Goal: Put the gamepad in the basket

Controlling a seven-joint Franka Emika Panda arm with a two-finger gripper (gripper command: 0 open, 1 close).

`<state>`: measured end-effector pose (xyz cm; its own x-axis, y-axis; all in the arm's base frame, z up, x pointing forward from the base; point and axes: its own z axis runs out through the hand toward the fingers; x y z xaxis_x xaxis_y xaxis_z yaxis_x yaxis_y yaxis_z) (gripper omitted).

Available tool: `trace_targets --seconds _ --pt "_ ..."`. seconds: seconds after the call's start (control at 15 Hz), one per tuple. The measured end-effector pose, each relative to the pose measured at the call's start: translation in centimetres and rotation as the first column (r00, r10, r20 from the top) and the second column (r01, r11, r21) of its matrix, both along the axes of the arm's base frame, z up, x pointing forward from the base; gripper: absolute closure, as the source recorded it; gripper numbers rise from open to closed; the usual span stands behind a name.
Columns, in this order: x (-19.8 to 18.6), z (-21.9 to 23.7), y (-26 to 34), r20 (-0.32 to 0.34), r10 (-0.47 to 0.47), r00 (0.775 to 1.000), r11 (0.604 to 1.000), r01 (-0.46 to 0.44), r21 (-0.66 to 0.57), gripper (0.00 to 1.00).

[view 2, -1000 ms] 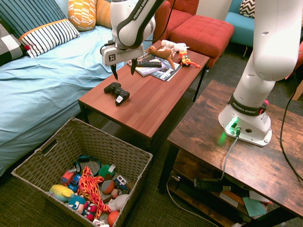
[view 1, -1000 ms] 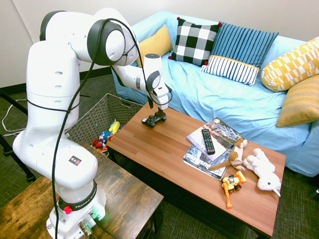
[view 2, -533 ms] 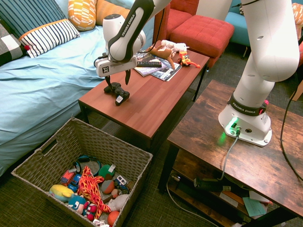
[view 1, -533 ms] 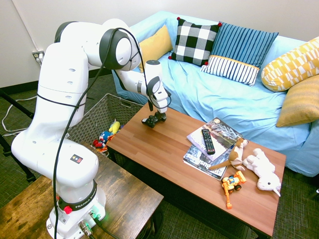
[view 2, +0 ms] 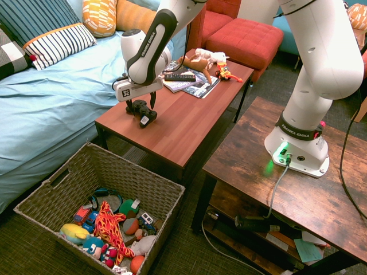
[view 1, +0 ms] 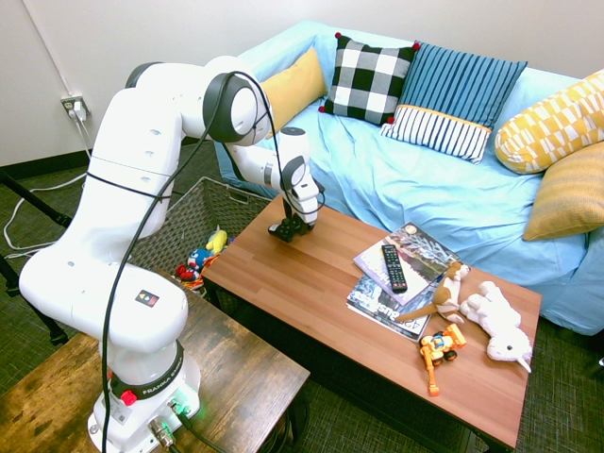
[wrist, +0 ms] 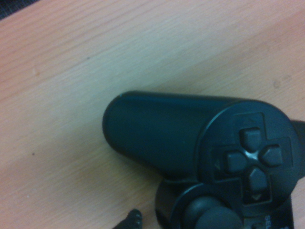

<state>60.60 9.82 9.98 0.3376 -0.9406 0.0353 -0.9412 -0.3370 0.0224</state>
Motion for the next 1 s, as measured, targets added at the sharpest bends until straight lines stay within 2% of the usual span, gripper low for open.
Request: trace_targets --seconds 0.73,1.0 --pt "0.0 -0.9 0.0 -0.015 -0.025 1.0 1.0 0.025 0.018 1.0" --pt "0.2 0.5 0.0 -0.03 -0.019 0.999 1.0 0.019 0.018 1.0"
